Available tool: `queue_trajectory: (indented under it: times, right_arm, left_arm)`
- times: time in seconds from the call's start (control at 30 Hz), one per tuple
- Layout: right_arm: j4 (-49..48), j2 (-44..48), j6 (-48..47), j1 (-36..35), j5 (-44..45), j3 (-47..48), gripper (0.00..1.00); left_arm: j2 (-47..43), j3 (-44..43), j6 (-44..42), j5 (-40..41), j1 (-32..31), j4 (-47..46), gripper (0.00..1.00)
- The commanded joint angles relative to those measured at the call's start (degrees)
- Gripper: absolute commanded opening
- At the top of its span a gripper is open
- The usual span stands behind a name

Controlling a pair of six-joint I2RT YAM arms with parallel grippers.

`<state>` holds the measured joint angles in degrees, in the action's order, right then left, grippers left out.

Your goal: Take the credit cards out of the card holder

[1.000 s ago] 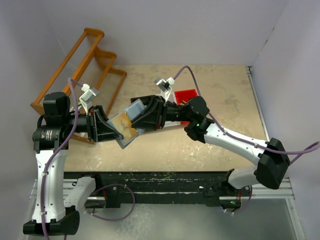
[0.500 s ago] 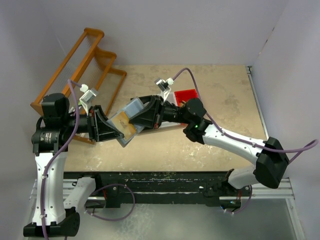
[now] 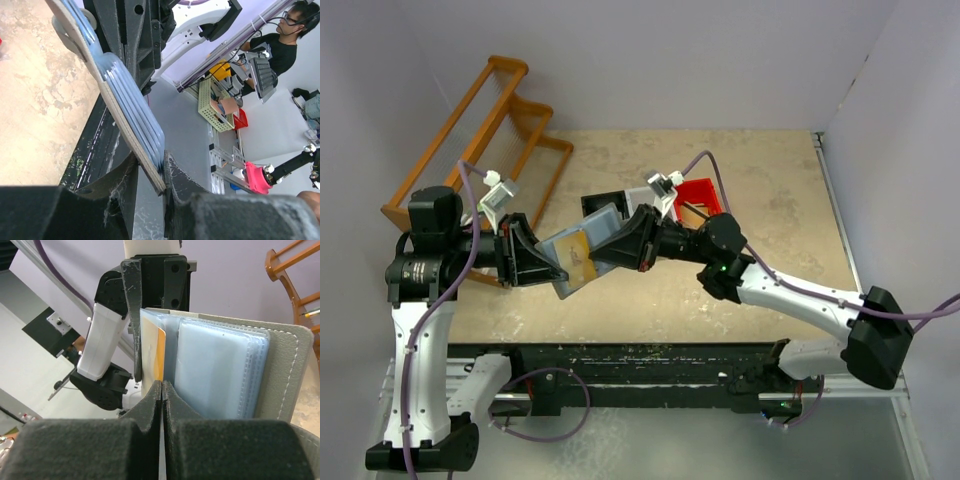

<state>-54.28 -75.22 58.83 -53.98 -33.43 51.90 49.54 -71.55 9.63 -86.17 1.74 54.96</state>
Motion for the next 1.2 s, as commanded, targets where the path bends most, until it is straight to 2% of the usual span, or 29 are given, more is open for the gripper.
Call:
queue_trajectory:
  times: [0.0, 0.37, 0.47, 0.57, 0.67, 0.73, 0.87, 1.0, 1.17]
  right_arm:
    - [3.3, 2.9, -1.0, -2.4, -1.4, -1.9, 0.0]
    - [12.0, 7.7, -5.8, -2.3, 4.4, -0.7, 0.0]
    - [10.1, 5.9, -5.6, -2.3, 3.8, 1.2, 0.07]
    - [7.0, 3.2, -3.7, -2.4, 1.9, 2.2, 0.24]
    - [4.5, 1.7, -2.4, -2.4, 1.3, 2.4, 0.36]
    - [3.8, 1.2, -2.1, -2.4, 1.1, 2.6, 0.37]
    - [4.3, 2.2, -1.2, -2.4, -0.2, 2.0, 0.15]
    - [7.7, 5.1, -3.2, -2.2, 1.3, 2.0, 0.0]
    - [12.0, 8.1, -5.7, -1.8, 2.0, 2.4, 0.0]
  left_arm:
    - [0.2, -1.3, -3.2, -2.7, -0.2, -4.6, 0.0]
    - [0.4, -1.7, -4.1, -1.9, -0.3, -3.4, 0.0]
    - [0.4, -1.8, -4.1, -1.9, -0.2, -3.4, 0.0]
    - [0.5, -2.0, -4.1, -1.9, -0.2, -3.2, 0.0]
    - [0.5, -2.3, -4.3, -1.9, -0.2, -2.9, 0.0]
    - [0.5, -2.3, -4.6, -1.9, -0.2, -2.5, 0.0]
    - [0.8, -2.9, -6.4, -1.9, -0.2, -0.5, 0.0]
    - [1.0, -3.3, -8.5, -1.9, -0.2, 1.3, 0.0]
    - [1.5, -3.7, -10.6, -0.3, -0.2, 3.2, 0.0]
